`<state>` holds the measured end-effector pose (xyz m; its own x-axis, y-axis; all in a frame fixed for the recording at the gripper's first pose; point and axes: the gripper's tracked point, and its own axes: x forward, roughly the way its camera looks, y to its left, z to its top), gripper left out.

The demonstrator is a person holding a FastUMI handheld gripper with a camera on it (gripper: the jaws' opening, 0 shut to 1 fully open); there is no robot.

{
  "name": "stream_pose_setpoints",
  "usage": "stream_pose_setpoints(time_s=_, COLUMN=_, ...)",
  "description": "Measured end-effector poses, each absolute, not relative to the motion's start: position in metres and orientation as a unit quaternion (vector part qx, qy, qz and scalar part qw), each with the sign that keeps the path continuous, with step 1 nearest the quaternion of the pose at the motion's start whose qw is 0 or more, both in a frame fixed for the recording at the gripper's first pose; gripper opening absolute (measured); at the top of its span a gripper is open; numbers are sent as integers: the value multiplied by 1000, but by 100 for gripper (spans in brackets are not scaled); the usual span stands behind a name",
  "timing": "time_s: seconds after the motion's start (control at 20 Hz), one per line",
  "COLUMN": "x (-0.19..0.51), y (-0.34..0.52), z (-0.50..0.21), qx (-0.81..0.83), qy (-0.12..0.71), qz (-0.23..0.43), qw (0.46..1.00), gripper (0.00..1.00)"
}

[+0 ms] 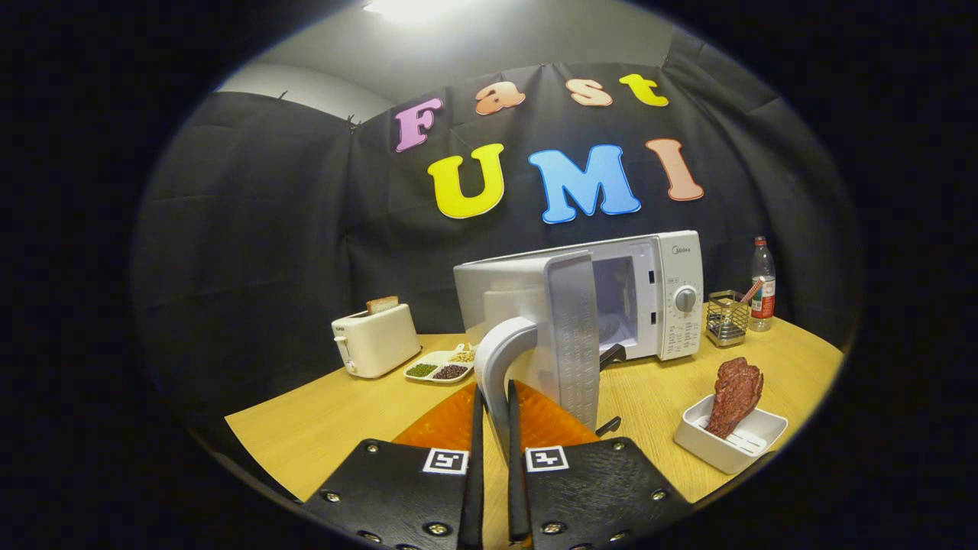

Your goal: Open the microwave, put the food inside, and close the microwave door.

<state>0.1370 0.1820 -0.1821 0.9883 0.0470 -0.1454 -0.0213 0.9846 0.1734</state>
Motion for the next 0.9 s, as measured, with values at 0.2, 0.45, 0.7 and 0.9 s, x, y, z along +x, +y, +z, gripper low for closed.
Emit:
stream_pose_setpoints(time_s=0.2, x=133, y=217, z=-181, qx=94, qy=73, qz=-4, qw=993, gripper=13)
stream_pose_setpoints(time_s=0.45, x=127, y=263, z=-180, qx=77, qy=58, qz=-16, qw=995, gripper=13)
stream_pose_setpoints(time_s=0.7, x=117, y=304, z=-174, qx=75, qy=49, qz=22, qw=996, gripper=13)
stream_pose_setpoints(time_s=0.9, x=94, y=337, z=-142, qx=51, qy=16, qz=97, qw=994, gripper=13)
